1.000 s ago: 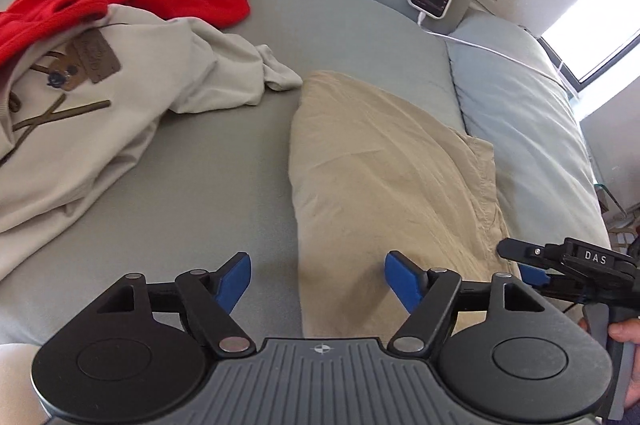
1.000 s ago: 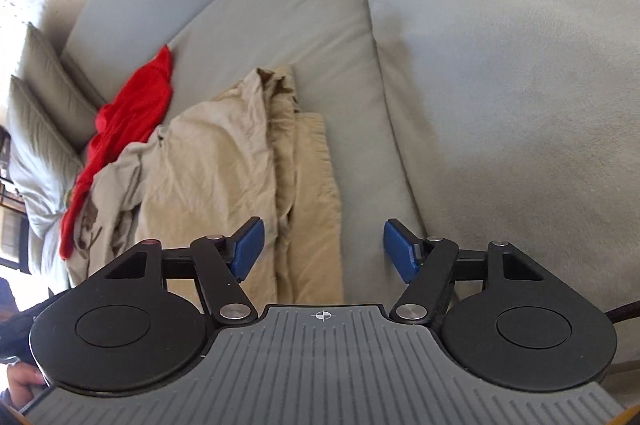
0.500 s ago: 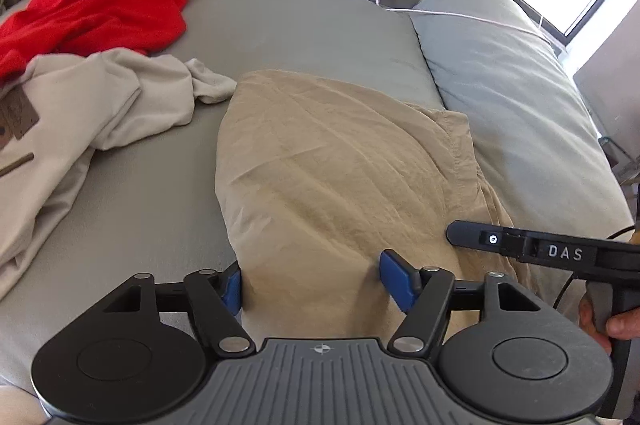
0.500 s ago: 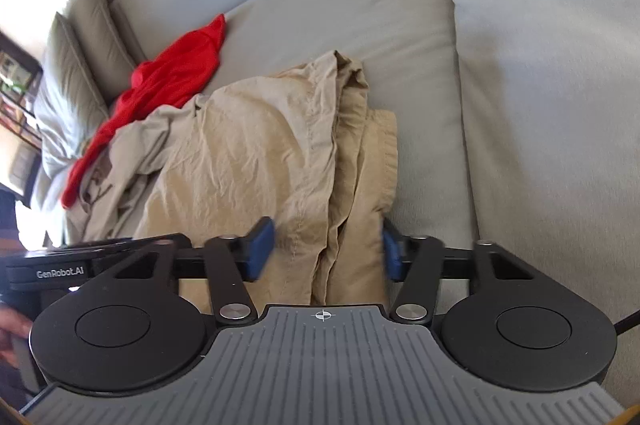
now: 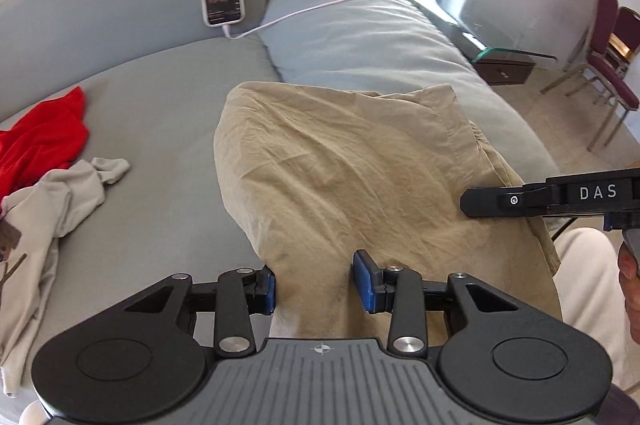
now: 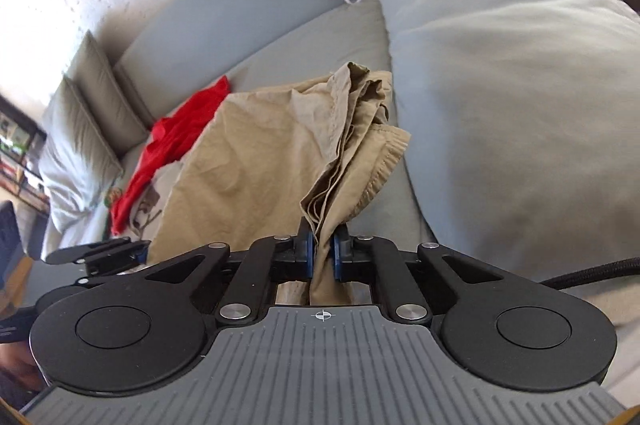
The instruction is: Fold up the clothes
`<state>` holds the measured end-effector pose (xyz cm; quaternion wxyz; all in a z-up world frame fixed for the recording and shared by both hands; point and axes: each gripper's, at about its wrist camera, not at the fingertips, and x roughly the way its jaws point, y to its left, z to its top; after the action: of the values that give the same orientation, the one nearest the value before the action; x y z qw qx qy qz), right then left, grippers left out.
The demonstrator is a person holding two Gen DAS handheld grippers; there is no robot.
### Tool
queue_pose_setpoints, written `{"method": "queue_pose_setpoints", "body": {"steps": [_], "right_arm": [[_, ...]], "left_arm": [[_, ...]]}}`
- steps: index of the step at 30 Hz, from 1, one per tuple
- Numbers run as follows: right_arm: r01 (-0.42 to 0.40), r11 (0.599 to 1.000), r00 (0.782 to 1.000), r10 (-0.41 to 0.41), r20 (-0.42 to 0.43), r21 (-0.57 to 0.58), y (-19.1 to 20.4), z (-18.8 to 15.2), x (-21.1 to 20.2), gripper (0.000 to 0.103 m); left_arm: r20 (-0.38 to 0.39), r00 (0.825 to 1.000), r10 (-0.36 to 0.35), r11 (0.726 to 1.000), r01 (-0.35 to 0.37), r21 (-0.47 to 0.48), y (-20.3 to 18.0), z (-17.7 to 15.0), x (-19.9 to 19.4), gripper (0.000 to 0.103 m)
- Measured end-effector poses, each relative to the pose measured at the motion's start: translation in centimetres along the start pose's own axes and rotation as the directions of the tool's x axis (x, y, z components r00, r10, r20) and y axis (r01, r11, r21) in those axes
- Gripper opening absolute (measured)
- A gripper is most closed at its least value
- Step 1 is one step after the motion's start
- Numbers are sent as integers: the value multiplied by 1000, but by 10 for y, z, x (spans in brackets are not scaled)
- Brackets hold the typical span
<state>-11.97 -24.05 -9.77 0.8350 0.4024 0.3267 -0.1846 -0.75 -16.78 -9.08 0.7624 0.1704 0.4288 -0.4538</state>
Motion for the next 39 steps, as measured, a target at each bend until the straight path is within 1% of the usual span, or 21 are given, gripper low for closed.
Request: {"method": "queue_pose_setpoints", "body": {"steps": [2,4,6,8,10,12,14,18,21,22,23,25,27,29,31,32,33,35,36,38,39], "right_arm": [[1,998,999,-4,42,69,-16,-9,-26,9],[14,992,995,-26,92,127,-33,-17,-47,9],[37,985,988,-61,143,167,-48,-22,-60,9],[69,979,979,-104,177,194,-62,-20,-66,9],[122,975,962,-162,221,187,-74,-11,-73,9],[170,969,940,-214,265,180,-90,2,-77,9],[204,961,922,-253,292,188,-107,20,-76,9],[249,948,898,-302,318,197,-133,60,-71,9],[254,944,886,-314,340,211,-151,82,-72,9],[255,943,884,-317,345,213,-156,88,-71,9],[259,942,883,-320,345,212,-162,93,-68,9],[257,941,890,-319,324,220,-176,100,-57,9],[270,932,898,-334,286,240,-193,104,-41,9],[298,920,903,-358,238,254,-207,105,-26,10],[300,916,907,-360,217,265,-213,103,-22,14],[296,918,909,-355,216,265,-213,102,-24,18],[294,920,911,-352,213,260,-212,102,-27,23],[290,923,917,-343,203,251,-209,103,-34,41],[283,927,918,-336,210,246,-207,102,-40,51],[271,934,915,-326,239,234,-200,97,-54,55],[269,936,912,-324,253,228,-196,95,-61,62]], "left_arm": [[3,1000,-22,999,22,42,-21,8,7,36],[8,999,-35,996,34,82,-42,18,17,35],[18,999,-46,993,44,108,-61,30,29,35],[45,997,-56,990,49,133,-80,42,43,34],[82,995,-54,986,40,162,-99,54,60,34],[113,993,-44,985,23,174,-117,66,77,34],[122,992,-38,984,16,176,-130,80,92,34],[125,991,-41,989,22,149,-143,109,116,33],[120,992,-36,990,19,138,-149,125,130,34],[106,994,-26,991,12,135,-150,129,138,34],[83,996,-14,992,3,129,-150,132,147,36],[41,999,5,992,-10,123,-149,136,165,41],[22,1000,6,992,-9,126,-149,137,175,45],[22,1000,7,990,-10,138,-150,138,174,46],[40,999,8,990,-13,143,-150,137,168,48],[52,999,15,990,-22,139,-149,137,164,54],[65,998,25,991,-34,133,-148,137,160,64],[102,993,64,988,-78,133,-149,133,150,73],[127,989,81,986,-98,133,-149,130,142,74],[172,980,102,984,-125,128,-148,123,125,77],[191,976,106,984,-130,122,-146,120,115,79]]}}
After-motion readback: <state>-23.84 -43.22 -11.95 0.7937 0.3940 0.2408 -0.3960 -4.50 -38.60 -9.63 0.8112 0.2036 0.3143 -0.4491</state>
